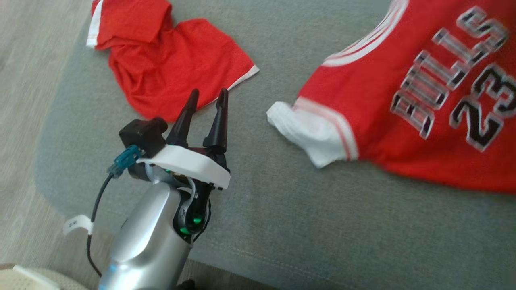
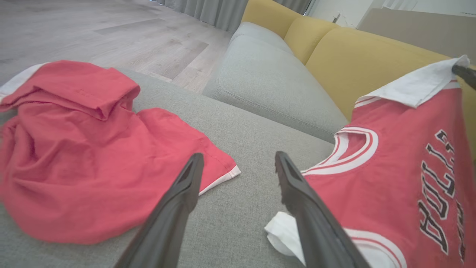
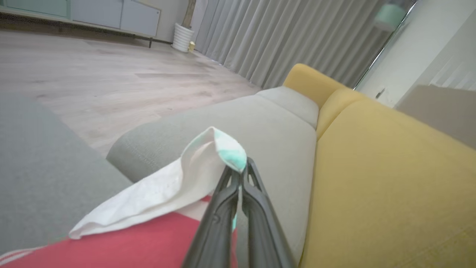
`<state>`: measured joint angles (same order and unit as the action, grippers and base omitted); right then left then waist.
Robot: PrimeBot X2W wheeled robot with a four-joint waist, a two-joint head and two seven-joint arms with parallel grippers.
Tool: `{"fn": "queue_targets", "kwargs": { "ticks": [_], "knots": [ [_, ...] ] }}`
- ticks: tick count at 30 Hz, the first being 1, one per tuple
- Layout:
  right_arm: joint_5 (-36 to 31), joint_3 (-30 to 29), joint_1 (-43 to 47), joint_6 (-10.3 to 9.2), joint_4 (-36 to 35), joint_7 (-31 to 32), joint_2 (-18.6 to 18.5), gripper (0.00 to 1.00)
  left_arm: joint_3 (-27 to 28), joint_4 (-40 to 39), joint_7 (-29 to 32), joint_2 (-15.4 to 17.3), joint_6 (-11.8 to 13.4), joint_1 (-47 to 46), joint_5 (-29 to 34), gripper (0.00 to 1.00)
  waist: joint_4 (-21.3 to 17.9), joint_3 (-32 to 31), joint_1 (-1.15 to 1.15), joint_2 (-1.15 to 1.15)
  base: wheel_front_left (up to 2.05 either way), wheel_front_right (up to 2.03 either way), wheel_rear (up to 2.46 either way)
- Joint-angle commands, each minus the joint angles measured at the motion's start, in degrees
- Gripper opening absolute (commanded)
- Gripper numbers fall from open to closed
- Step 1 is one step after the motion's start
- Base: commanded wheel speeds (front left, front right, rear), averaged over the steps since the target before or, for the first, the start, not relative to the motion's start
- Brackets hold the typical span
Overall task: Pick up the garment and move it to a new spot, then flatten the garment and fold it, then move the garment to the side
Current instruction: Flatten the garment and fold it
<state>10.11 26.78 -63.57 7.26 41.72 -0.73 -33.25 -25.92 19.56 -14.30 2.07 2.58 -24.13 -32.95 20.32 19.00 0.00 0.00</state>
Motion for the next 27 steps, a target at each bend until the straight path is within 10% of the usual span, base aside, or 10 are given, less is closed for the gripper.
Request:
{"fn": "queue_targets", "kwargs": {
  "ticks": [1, 8, 9, 10, 11, 27],
  "knots": [
    [-1.23, -0.43, -2.67, 0.23, -0.19, -0.83, -0.91, 0.00, 1.25, -2.14, -0.70, 0.81, 0.47, -2.19, -0.69, 1.00, 1.03, 0.94, 0.00, 0.00, 0.00, 0.00, 0.00],
    [-5.43, -0.91, -9.16, 0.23, 7.11, -3.09, -0.14, 0.00, 0.15, -3.55, -0.70, 0.81, 1.19, -2.58, -2.00, 1.00, 2.47, 2.70, 0.00, 0.00, 0.00, 0.00, 0.00],
    [-6.10, -0.66, -9.70, 0.23, 9.13, -3.48, 0.87, 0.50, 0.06, -3.77, -0.70, 0.81, 1.41, -2.59, -2.11, 1.00, 2.30, 3.08, 0.00, 0.00, 0.00, 0.00, 0.00],
    [-6.10, -0.66, -9.70, 0.23, 9.13, -3.48, 0.87, 0.50, 0.06, -3.77, -0.70, 0.81, 1.41, -2.59, -2.11, 1.00, 2.30, 3.08, 0.00, 0.00, 0.00, 0.00, 0.00],
    [-6.15, -0.37, -9.71, 0.23, 10.09, -3.64, 1.49, 1.00, 0.01, -3.73, -0.70, 0.81, 1.49, -2.60, -2.06, 1.00, 2.13, 3.17, 0.00, 0.00, 0.00, 0.00, 0.00],
    [1.62, 2.65, -1.19, 0.23, 18.35, -10.80, 7.75, 1.00, 3.31, -1.44, -0.70, 0.81, 0.51, -1.04, 0.81, 1.00, -7.00, -5.48, 0.00, 0.00, 0.00, 0.00, 0.00]
  ]
}}
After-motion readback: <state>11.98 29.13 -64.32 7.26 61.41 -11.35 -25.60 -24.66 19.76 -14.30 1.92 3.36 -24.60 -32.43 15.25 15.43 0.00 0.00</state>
